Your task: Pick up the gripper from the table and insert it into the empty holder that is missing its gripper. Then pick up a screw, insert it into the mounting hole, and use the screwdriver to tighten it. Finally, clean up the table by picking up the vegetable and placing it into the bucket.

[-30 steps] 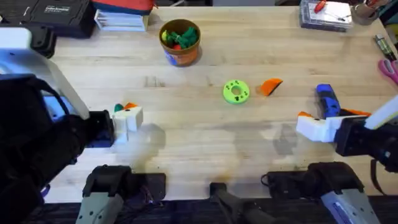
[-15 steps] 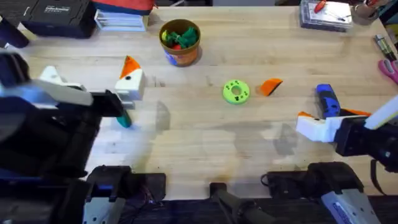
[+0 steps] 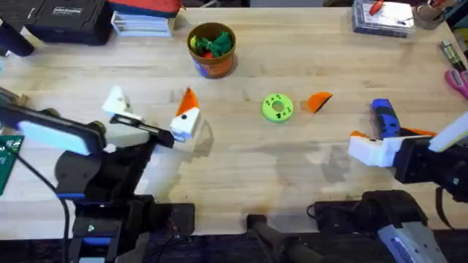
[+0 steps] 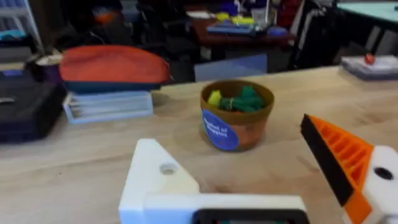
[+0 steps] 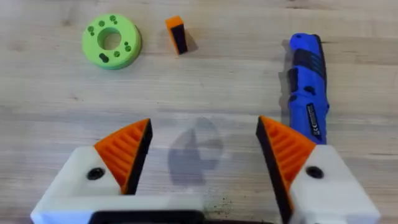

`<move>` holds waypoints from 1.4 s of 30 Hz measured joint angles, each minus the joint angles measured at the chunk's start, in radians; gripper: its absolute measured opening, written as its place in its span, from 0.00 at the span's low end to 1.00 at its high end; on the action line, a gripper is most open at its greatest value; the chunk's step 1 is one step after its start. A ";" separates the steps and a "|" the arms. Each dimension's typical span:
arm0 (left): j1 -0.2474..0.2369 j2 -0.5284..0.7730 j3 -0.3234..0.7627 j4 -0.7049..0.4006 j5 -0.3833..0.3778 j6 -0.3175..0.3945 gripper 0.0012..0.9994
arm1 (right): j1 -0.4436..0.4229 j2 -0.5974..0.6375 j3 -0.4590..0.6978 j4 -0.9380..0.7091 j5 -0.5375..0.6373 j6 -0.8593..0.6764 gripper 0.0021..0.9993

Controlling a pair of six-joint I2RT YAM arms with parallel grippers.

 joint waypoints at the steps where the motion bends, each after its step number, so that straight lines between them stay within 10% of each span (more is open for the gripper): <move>1: 0.000 0.000 -0.009 -0.018 0.018 0.000 0.99 | 0.000 0.000 0.000 0.000 0.000 0.000 0.99; 17: 0.003 0.002 -0.001 -0.054 0.614 0.000 0.99 | 0.000 0.000 0.000 0.000 0.000 0.000 1.00; 42: 0.003 0.002 -0.001 -0.063 0.691 0.000 0.99 | 0.000 0.000 0.000 0.000 0.020 -0.011 0.99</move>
